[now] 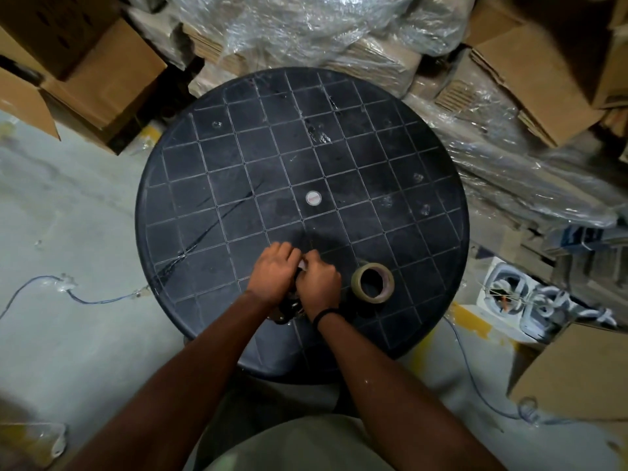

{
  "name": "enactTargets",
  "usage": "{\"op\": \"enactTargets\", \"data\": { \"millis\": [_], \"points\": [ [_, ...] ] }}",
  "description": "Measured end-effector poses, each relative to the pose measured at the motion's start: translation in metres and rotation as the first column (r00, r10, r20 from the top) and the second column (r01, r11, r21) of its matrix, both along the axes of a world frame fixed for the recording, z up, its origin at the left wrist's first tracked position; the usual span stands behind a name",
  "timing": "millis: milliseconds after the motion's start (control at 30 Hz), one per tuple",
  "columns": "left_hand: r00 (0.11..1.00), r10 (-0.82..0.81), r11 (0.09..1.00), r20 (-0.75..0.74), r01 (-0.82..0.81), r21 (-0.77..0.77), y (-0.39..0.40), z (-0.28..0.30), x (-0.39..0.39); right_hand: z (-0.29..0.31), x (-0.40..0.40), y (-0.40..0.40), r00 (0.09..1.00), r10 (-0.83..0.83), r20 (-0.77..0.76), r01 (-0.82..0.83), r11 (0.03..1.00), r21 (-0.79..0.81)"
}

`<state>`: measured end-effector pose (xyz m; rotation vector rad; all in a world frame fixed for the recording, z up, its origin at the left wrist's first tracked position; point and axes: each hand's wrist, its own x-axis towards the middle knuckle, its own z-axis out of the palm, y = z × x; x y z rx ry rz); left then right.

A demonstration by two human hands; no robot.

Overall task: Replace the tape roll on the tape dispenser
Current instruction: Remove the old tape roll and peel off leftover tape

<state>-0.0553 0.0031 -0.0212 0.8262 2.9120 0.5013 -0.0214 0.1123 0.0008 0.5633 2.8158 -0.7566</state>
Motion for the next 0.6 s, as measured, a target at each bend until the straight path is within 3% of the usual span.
{"op": "enactTargets", "data": {
  "millis": [67, 167, 300, 400, 500, 600],
  "points": [
    [0.995, 0.024, 0.999, 0.099, -0.021, -0.026, 0.010, 0.005, -0.006, -0.004, -0.004, 0.004, 0.990, -0.100, 0.097, 0.103, 0.994, -0.024],
    [0.940, 0.212, 0.967, 0.269, -0.241, 0.082, 0.019, 0.010, -0.005, -0.016, -0.008, 0.017, 0.953, -0.266, 0.147, 0.288, 0.944, -0.160],
    [0.711, 0.508, 0.781, 0.486, -0.618, 0.087, 0.018, 0.004, 0.013, -0.019, -0.009, 0.033, 0.875, -0.402, 0.269, 0.476, 0.816, -0.329],
    [0.618, 0.503, 0.738, 0.604, -0.671, 0.072, 0.012, -0.005, 0.017, -0.025, -0.002, 0.035, 0.913, -0.306, 0.268, 0.397, 0.819, -0.415],
    [0.584, 0.430, 0.755, 0.688, -0.651, 0.081, 0.009, -0.005, 0.011, -0.026, 0.006, 0.037, 0.928, -0.203, 0.311, 0.338, 0.809, -0.481],
    [0.534, 0.369, 0.745, 0.761, -0.659, 0.102, 0.009, -0.009, 0.011, -0.020, 0.003, 0.037, 0.952, -0.083, 0.294, 0.204, 0.889, -0.410]
  ]
}}
